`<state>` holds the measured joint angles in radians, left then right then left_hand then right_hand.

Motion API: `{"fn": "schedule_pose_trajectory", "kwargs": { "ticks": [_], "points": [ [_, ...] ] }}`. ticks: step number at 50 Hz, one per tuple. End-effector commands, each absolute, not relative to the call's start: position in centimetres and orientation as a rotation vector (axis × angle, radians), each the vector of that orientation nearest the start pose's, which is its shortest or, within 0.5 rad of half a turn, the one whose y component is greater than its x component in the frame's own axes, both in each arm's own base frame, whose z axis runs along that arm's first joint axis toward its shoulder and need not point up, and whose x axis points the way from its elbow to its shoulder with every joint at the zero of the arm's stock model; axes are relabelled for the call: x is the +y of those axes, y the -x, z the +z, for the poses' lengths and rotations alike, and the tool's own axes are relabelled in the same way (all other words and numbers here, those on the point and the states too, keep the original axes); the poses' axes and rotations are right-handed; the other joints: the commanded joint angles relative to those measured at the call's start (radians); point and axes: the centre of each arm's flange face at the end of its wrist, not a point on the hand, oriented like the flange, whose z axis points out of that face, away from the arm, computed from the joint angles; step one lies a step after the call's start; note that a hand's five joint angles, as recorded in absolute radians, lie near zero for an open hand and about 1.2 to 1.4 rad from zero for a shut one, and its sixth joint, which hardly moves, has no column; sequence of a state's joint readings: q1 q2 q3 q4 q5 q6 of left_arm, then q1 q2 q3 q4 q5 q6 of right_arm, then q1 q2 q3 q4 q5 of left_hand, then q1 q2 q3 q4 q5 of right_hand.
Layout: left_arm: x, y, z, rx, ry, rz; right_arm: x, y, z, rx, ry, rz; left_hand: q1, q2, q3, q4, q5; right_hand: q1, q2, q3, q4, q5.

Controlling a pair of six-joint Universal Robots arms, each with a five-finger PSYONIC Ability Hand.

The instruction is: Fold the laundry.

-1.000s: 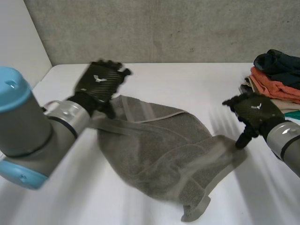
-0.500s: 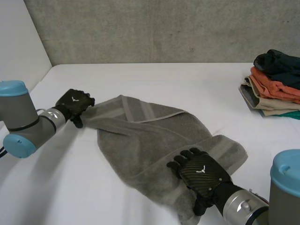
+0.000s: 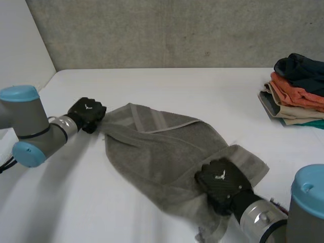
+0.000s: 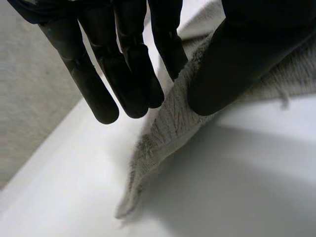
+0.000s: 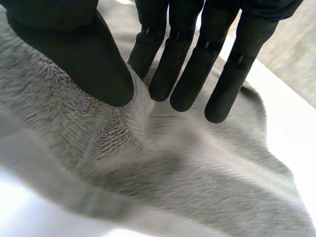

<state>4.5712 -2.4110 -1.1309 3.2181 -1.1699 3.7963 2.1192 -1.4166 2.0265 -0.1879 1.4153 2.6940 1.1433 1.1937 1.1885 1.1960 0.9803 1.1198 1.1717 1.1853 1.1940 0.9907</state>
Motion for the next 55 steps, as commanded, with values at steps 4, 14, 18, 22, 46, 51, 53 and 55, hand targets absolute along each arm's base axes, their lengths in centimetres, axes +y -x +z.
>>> {"fn": "schedule_pose_trajectory", "kwargs": {
  "ticks": [4,14,18,22,46,51,53,55],
  "points": [
    [-34.0,22.2,24.1,2.086,-1.151,-2.089,-21.8,-23.7,22.7,2.105,1.177,-2.029,0.253,0.203,0.208,0.200,0.241,0.276,0.225,0.211,0.202,0.231],
    [-26.8,21.3,28.1,2.098,-1.054,-2.212,-29.5,-24.6,25.4,2.036,1.149,-2.226,0.253,0.203,0.208,0.200,0.241,0.276,0.225,0.211,0.202,0.231],
    [-25.2,22.0,26.5,2.231,-1.048,-2.190,-32.2,-25.9,23.3,2.048,1.180,-2.184,0.253,0.203,0.208,0.200,0.241,0.276,0.225,0.211,0.202,0.231],
    [-24.5,23.3,23.9,2.367,-1.093,-2.126,-34.9,-26.7,19.6,2.091,1.219,-2.138,0.253,0.203,0.208,0.200,0.241,0.276,0.225,0.211,0.202,0.231],
    [-25.6,23.8,21.7,2.419,-0.962,-1.979,-26.6,-24.1,22.7,2.161,1.424,-1.934,0.253,0.203,0.208,0.200,0.241,-0.815,-0.867,-0.880,-0.889,-0.860],
    [-25.6,23.9,21.6,2.417,-0.963,-1.982,-24.5,-23.9,20.0,2.129,1.539,-1.841,0.253,0.203,0.208,0.200,0.241,-0.715,-0.767,-0.780,-0.789,-0.760],
    [-25.6,23.9,21.6,2.417,-0.963,-1.982,-24.7,-23.9,18.7,2.093,1.616,-1.889,0.253,0.203,0.208,0.200,0.241,-0.724,-0.775,-0.789,-0.798,-0.769],
    [-25.7,23.8,21.6,2.417,-0.961,-1.982,-25.2,-24.1,17.6,2.070,1.653,-1.917,0.253,0.203,0.208,0.200,0.241,-0.729,-0.781,-0.795,-0.804,-0.775]
  ]
}}
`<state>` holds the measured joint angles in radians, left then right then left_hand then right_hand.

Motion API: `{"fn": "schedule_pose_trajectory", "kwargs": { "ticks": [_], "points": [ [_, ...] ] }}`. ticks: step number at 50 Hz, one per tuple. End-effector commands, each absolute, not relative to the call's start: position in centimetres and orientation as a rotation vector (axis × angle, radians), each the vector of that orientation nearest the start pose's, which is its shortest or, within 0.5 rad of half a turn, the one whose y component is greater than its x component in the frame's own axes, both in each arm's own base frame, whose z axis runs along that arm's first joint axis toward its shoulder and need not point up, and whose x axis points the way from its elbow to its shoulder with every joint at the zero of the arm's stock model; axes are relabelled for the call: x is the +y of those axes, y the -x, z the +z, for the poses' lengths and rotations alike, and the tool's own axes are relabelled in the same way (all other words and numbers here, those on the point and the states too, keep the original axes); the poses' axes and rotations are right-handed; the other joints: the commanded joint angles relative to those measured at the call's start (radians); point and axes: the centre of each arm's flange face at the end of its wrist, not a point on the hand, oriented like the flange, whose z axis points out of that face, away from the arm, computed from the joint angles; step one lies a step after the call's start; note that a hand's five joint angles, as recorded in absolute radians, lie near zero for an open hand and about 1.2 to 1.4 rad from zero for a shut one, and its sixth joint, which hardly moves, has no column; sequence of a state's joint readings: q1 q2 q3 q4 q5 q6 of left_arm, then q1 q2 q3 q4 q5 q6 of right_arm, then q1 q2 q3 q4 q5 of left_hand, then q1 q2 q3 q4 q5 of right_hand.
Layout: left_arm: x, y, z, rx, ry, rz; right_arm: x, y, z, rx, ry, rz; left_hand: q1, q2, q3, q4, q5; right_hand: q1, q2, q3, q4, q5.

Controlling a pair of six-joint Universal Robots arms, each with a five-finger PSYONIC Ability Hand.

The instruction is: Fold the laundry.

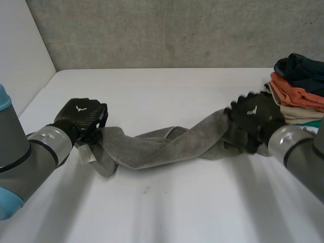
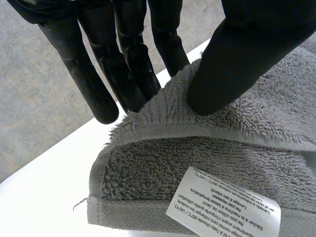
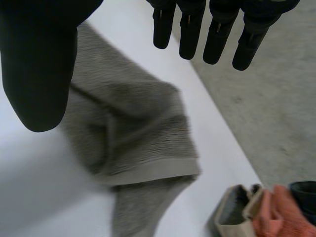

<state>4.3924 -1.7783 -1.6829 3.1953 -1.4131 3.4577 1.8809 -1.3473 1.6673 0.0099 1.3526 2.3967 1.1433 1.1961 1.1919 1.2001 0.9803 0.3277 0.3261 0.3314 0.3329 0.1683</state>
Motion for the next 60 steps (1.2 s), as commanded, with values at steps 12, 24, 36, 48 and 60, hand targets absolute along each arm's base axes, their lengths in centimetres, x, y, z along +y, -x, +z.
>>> {"fn": "schedule_pose_trajectory", "kwargs": {
  "ticks": [12,24,36,48,60],
  "points": [
    [-26.1,23.8,21.5,2.408,-0.951,-1.991,-31.2,-24.8,12.0,2.062,1.751,-1.990,0.253,0.200,0.204,0.196,0.241,0.045,0.047,0.041,0.040,0.030],
    [-27.1,22.9,21.5,2.392,-0.908,-1.987,-36.4,-23.6,10.5,2.033,1.911,-2.097,0.253,0.200,0.204,0.196,0.241,0.909,0.910,0.905,0.904,0.894],
    [-26.8,22.2,24.8,2.292,-0.868,-2.073,-36.7,-22.1,21.8,2.001,1.379,-2.346,0.253,0.200,0.204,0.196,0.241,1.069,1.070,1.065,1.063,1.053],
    [-24.1,18.9,31.7,2.209,-0.794,-2.060,-31.5,-16.6,34.2,2.268,1.027,-2.142,0.253,0.200,0.204,0.196,0.241,1.069,1.070,1.065,1.063,1.053],
    [-25.1,19.2,27.0,2.357,-0.922,-1.806,-30.2,-17.2,29.3,2.398,1.213,-1.672,0.253,0.200,0.204,0.196,0.241,1.069,1.070,1.065,1.063,1.053]
  ]
}}
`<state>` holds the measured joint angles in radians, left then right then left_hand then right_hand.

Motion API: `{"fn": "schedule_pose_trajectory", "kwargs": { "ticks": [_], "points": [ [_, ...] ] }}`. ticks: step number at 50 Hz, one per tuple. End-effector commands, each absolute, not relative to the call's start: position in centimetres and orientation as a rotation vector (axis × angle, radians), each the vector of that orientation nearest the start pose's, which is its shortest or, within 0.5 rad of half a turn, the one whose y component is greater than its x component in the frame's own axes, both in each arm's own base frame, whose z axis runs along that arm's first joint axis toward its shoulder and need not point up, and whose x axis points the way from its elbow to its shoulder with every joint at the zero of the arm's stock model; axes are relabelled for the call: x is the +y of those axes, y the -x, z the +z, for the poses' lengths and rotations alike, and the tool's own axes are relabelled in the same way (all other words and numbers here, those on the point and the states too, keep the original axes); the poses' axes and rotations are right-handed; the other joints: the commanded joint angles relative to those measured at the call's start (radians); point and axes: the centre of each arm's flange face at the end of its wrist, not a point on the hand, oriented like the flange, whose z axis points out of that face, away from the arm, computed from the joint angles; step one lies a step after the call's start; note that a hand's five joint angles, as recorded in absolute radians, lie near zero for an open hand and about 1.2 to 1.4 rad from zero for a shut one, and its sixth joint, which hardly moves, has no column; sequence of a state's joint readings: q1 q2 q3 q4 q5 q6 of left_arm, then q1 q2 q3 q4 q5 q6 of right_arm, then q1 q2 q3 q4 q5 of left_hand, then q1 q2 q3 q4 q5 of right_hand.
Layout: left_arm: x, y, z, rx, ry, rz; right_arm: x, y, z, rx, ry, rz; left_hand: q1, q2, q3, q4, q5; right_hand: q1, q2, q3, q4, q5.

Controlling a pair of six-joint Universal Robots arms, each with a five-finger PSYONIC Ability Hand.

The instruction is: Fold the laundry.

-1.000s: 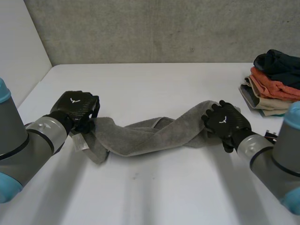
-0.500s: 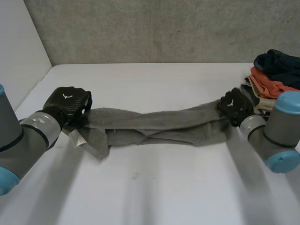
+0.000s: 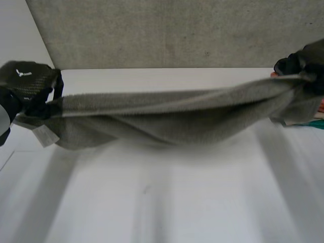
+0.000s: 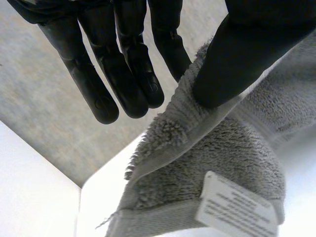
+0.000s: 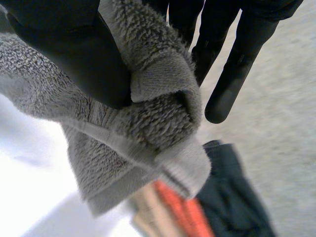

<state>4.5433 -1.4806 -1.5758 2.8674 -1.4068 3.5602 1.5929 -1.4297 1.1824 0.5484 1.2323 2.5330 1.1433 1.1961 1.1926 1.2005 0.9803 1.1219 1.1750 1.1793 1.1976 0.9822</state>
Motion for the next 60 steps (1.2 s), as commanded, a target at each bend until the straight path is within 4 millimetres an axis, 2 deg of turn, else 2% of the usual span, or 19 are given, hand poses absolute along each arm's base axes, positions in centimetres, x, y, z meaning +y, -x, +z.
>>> {"fn": "schedule_pose_trajectory", "kwargs": {
  "ticks": [1,4,7,10,13,14,15,19,21,23,27,33,38,39,43,45,49,54,60],
  "points": [
    [-25.5,19.3,26.4,2.374,-0.928,-1.784,-30.5,-17.2,28.7,2.410,1.219,-1.643,0.253,0.200,0.204,0.196,0.241,0.274,0.221,0.217,0.199,0.240],
    [-27.6,19.7,23.7,2.419,-0.944,-1.721,-31.3,-17.5,26.7,2.443,1.219,-1.568,0.253,0.200,0.204,0.196,0.241,0.274,0.221,0.217,0.199,0.240],
    [-30.8,20.5,23.0,2.353,-0.933,-1.797,-33.3,-17.4,25.4,2.463,1.209,-1.603,0.253,0.200,0.204,0.196,0.241,0.274,0.221,0.217,0.199,0.240],
    [-33.5,21.0,23.7,2.250,-0.911,-1.913,-35.5,-17.5,24.7,2.464,1.172,-1.700,0.253,0.200,0.204,0.196,0.241,0.274,0.221,0.217,0.199,0.240],
    [-36.8,21.9,27.3,2.010,-0.838,-2.153,-37.7,-19.5,25.9,2.341,1.063,-1.953,0.253,0.200,0.204,0.196,0.241,0.274,0.221,0.217,0.199,0.240],
    [-37.5,22.0,28.6,1.935,-0.811,-2.221,-38.8,-20.4,27.5,2.226,0.972,-2.121,0.253,0.200,0.204,0.196,0.241,0.274,0.221,0.217,0.199,0.240],
    [-38.4,22.5,31.3,1.774,-0.766,-2.346,-39.3,-21.0,28.3,2.153,0.923,-2.207,0.253,0.200,0.204,0.196,0.241,0.274,0.221,0.217,0.199,0.240],
    [-39.3,23.2,36.8,1.380,-0.618,-2.596,-41.3,-21.7,32.4,1.748,0.657,-2.591,0.253,0.200,0.204,0.196,0.241,0.274,0.221,0.217,0.199,0.240],
    [-39.4,23.3,37.9,1.282,-0.559,-2.652,-41.6,-21.7,34.3,1.526,0.558,-2.727,0.253,0.200,0.204,0.196,0.241,0.274,0.221,0.217,0.199,0.240],
    [-39.3,23.7,38.4,1.213,-0.520,-2.700,-41.5,-21.8,34.8,1.470,0.543,-2.761,0.253,0.200,0.204,0.196,0.241,0.274,0.221,0.217,0.199,0.240],
    [-39.2,23.7,36.7,1.314,-0.549,-2.654,-41.9,-21.9,34.0,1.501,0.561,-2.736,0.253,0.200,0.204,0.196,0.241,0.274,0.221,0.217,0.199,0.240],
    [-38.9,23.6,31.7,1.569,-0.620,-2.510,-42.4,-23.5,29.7,1.670,0.670,-2.536,0.253,0.200,0.204,0.196,0.241,0.274,0.221,0.217,0.199,0.240],
    [-37.7,24.0,26.0,1.785,-0.710,-2.377,-42.8,-24.2,24.0,1.839,0.750,-2.332,0.253,0.200,0.204,0.196,0.241,0.274,0.221,0.217,0.199,0.240],
    [-37.5,24.1,25.2,1.813,-0.721,-2.359,-42.9,-24.2,21.8,1.906,0.762,-2.266,0.253,0.200,0.204,0.196,0.241,0.274,0.221,0.217,0.199,0.240],
    [-35.2,25.6,19.8,1.996,-0.839,-2.226,-41.9,-24.3,16.9,2.067,0.840,-2.103,0.253,0.200,0.204,0.196,0.241,0.274,0.221,0.217,0.199,0.240],
    [-34.3,26.1,18.6,2.036,-0.876,-2.193,-41.3,-24.1,15.6,2.124,0.887,-2.050,0.253,0.200,0.204,0.196,0.241,0.274,0.221,0.217,0.199,0.240],
    [-32.8,25.8,17.3,2.095,-0.904,-2.136,-39.8,-24.0,14.4,2.198,0.994,-1.975,0.253,0.200,0.204,0.196,0.241,0.274,0.221,0.217,0.199,0.240],
    [-32.0,25.4,18.8,2.063,-0.895,-2.164,-38.5,-23.5,14.2,2.281,1.022,-1.868,0.253,0.200,0.204,0.196,0.241,0.274,0.221,0.217,0.199,0.240],
    [-31.6,25.3,20.3,2.031,-0.883,-2.197,-37.6,-23.3,14.3,2.341,1.028,-1.760,0.253,0.200,0.204,0.196,0.241,-0.144,-0.197,-0.201,-0.219,-0.178]
  ]
}}
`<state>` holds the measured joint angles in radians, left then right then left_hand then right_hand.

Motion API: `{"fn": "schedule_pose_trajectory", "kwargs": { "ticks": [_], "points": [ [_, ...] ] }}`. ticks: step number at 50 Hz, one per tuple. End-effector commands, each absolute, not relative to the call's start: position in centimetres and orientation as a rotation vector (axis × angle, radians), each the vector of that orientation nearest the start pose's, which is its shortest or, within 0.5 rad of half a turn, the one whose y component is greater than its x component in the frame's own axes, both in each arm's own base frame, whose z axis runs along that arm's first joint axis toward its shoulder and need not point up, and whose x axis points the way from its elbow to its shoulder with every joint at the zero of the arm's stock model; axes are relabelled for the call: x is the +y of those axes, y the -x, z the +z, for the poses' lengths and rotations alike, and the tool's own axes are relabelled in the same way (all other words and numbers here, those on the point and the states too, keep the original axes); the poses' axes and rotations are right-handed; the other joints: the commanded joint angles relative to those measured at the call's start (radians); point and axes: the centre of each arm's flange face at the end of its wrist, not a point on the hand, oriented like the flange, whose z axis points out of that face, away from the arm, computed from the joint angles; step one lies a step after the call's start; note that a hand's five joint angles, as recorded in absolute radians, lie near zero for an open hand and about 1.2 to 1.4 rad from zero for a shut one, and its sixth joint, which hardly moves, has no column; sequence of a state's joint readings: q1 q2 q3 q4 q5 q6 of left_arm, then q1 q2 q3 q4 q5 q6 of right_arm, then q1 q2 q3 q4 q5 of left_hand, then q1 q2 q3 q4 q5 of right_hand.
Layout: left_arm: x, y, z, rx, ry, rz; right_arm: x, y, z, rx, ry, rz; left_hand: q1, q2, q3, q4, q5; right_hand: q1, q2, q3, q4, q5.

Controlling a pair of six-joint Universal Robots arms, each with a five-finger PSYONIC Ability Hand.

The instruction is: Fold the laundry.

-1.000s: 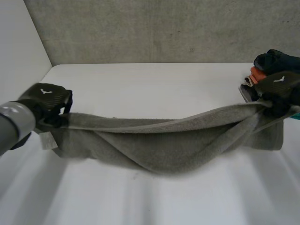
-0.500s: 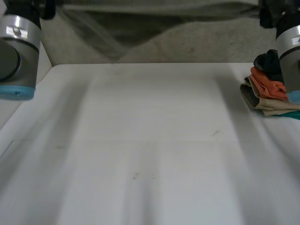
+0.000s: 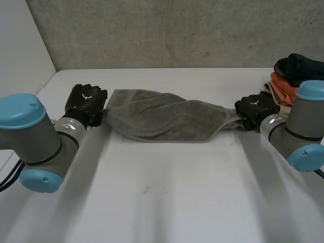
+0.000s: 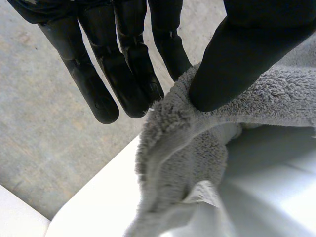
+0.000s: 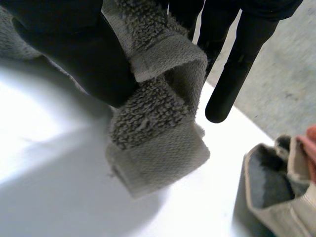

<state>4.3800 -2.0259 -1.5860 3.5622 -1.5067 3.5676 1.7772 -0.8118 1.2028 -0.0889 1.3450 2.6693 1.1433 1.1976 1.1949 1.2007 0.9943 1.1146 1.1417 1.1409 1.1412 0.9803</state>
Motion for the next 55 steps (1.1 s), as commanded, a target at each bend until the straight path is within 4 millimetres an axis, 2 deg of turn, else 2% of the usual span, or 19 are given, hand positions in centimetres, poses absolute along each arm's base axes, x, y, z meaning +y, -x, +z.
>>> {"fn": "schedule_pose_trajectory", "kwargs": {
  "ticks": [1,6,13,16,18,19,23,26,30,31,34,35,38,39,42,45,48,51,55],
  "points": [
    [-31.6,25.2,20.4,2.032,-0.883,-2.195,-37.6,-23.4,14.3,2.340,1.029,-1.757,0.253,0.199,0.201,0.196,0.227,-0.187,-0.214,-0.213,-0.213,-0.227],
    [-31.5,25.2,20.4,2.043,-0.886,-2.186,-37.3,-23.6,14.4,2.344,1.036,-1.742,0.253,0.199,0.201,0.196,0.227,-0.409,-0.436,-0.436,-0.436,-0.450],
    [-31.4,25.2,20.4,2.051,-0.887,-2.184,-36.3,-25.2,14.4,2.307,1.080,-1.736,0.253,0.199,0.201,0.196,0.227,-0.404,-0.431,-0.431,-0.431,-0.445],
    [-31.3,25.2,20.4,2.057,-0.887,-2.183,-36.3,-25.5,13.9,2.293,1.091,-1.734,0.253,0.199,0.201,0.196,0.227,-0.285,-0.312,-0.311,-0.311,-0.325],
    [-31.3,25.2,20.3,2.057,-0.885,-2.179,-36.7,-25.6,13.4,2.287,1.096,-1.746,0.253,0.199,0.201,0.196,0.227,0.204,0.177,0.178,0.177,0.164],
    [-31.3,25.2,20.3,2.059,-0.886,-2.177,-37.2,-25.8,13.2,2.275,1.097,-1.770,0.253,0.199,0.201,0.196,0.227,0.281,0.254,0.255,0.254,0.241],
    [-31.3,24.9,20.4,2.072,-0.883,-2.161,-38.0,-25.6,13.2,2.286,1.115,-1.829,0.253,0.199,0.201,0.196,0.227,0.282,0.255,0.255,0.255,0.241],
    [-31.1,24.1,22.1,2.066,-0.853,-2.158,-38.3,-25.0,14.1,2.310,1.149,-1.882,0.253,0.199,0.201,0.196,0.227,0.282,0.255,0.255,0.255,0.241],
    [-30.6,22.6,24.8,2.054,-0.807,-2.151,-37.7,-24.4,18.4,2.273,1.179,-2.029,0.253,0.199,0.201,0.196,0.227,0.282,0.255,0.255,0.255,0.241],
    [-30.2,22.2,26.3,2.039,-0.793,-2.158,-37.0,-24.3,21.1,2.232,1.182,-2.109,0.253,0.199,0.201,0.196,0.227,0.282,0.255,0.255,0.255,0.241],
    [-29.2,21.8,28.2,2.026,-0.790,-2.165,-35.6,-23.9,24.9,2.167,1.195,-2.217,0.253,0.199,0.201,0.196,0.227,0.282,0.255,0.255,0.255,0.241],
    [-28.3,21.6,29.5,2.025,-0.793,-2.162,-34.5,-23.4,27.2,2.139,1.218,-2.274,0.253,0.199,0.201,0.196,0.227,0.282,0.255,0.255,0.255,0.241],
    [-26.8,21.2,31.5,2.024,-0.795,-2.161,-32.7,-22.8,30.6,2.108,1.255,-2.344,0.253,0.199,0.201,0.196,0.227,0.282,0.255,0.255,0.255,0.241],
    [-25.7,20.9,33.1,2.018,-0.794,-2.165,-31.4,-22.1,33.0,2.091,1.264,-2.392,0.253,0.199,0.201,0.196,0.227,0.282,0.255,0.255,0.255,0.241],
    [-23.7,20.3,35.7,1.995,-0.791,-2.182,-28.7,-20.6,37.3,2.060,1.247,-2.492,0.253,0.199,0.201,0.196,0.227,0.282,0.255,0.255,0.255,0.241],
    [-22.6,20.0,37.1,1.978,-0.792,-2.190,-26.4,-19.6,39.8,2.050,1.232,-2.528,0.253,0.199,0.201,0.196,0.227,0.282,0.255,0.255,0.255,0.241],
    [-22.2,19.9,37.3,1.980,-0.822,-2.158,-25.7,-19.3,39.8,2.089,1.249,-2.477,0.253,0.199,0.201,0.196,0.227,0.282,0.255,0.255,0.255,0.241],
    [-22.7,20.0,36.0,1.995,-0.870,-2.090,-26.3,-19.1,37.9,2.188,1.288,-2.345,0.253,0.199,0.201,0.196,0.227,0.282,0.255,0.255,0.255,0.241],
    [-25.4,20.8,30.7,2.127,-0.991,-1.868,-28.4,-19.9,33.5,2.311,1.383,-2.131,0.253,0.199,0.201,0.196,0.227,0.282,0.255,0.255,0.255,0.241]
  ]
}}
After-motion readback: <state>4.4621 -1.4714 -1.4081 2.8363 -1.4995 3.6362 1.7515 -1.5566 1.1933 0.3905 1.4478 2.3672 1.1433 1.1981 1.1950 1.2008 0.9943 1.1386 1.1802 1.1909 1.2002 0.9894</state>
